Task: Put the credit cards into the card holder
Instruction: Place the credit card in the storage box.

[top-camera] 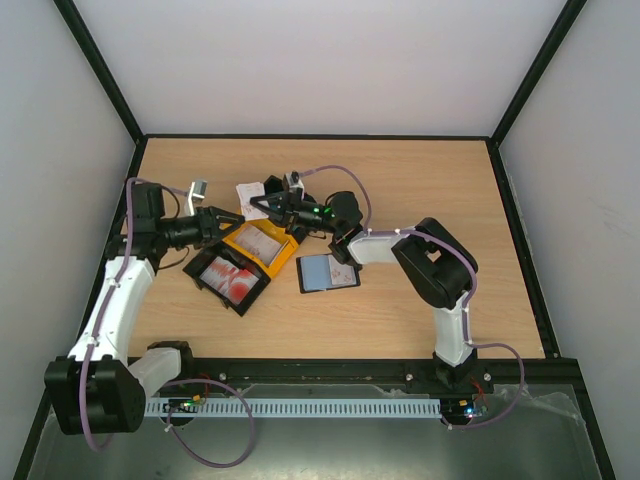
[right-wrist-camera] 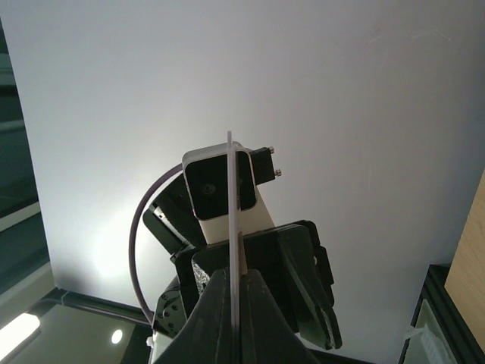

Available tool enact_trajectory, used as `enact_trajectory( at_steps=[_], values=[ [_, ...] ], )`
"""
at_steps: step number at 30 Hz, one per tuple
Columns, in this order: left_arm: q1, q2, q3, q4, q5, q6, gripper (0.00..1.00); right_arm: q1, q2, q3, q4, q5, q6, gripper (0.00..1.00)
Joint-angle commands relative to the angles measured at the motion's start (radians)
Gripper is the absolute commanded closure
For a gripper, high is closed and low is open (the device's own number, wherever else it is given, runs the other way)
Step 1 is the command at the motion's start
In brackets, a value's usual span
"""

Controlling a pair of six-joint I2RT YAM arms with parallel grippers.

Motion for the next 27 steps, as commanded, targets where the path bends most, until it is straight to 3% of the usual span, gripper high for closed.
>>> enact_trajectory(
  at_steps=[1,16,18,20,27],
  values=[
    [-0.006,0.040,-0.009,-0.033,-0.028,-0.025,0.68,0.003,-0.026,0.026,0.084,-0.012,-0.027,0.98],
    [-0.044,0.072,-0.040,0.213,0.042,-0.274,0.70,0.020,-0.029,0.035,-0.023,-0.039,-0.110,0.98],
    [-0.043,0.063,-0.048,0.254,0.043,-0.304,0.77,0.020,-0.031,0.036,-0.039,-0.039,-0.121,0.98],
    [-0.043,0.057,-0.050,0.290,0.042,-0.318,0.95,0.021,-0.030,0.033,-0.052,-0.035,-0.130,0.98],
    [-0.021,0.035,-0.045,0.254,-0.014,-0.290,0.98,-0.017,-0.023,-0.022,-0.064,0.002,-0.134,0.88]
  ],
)
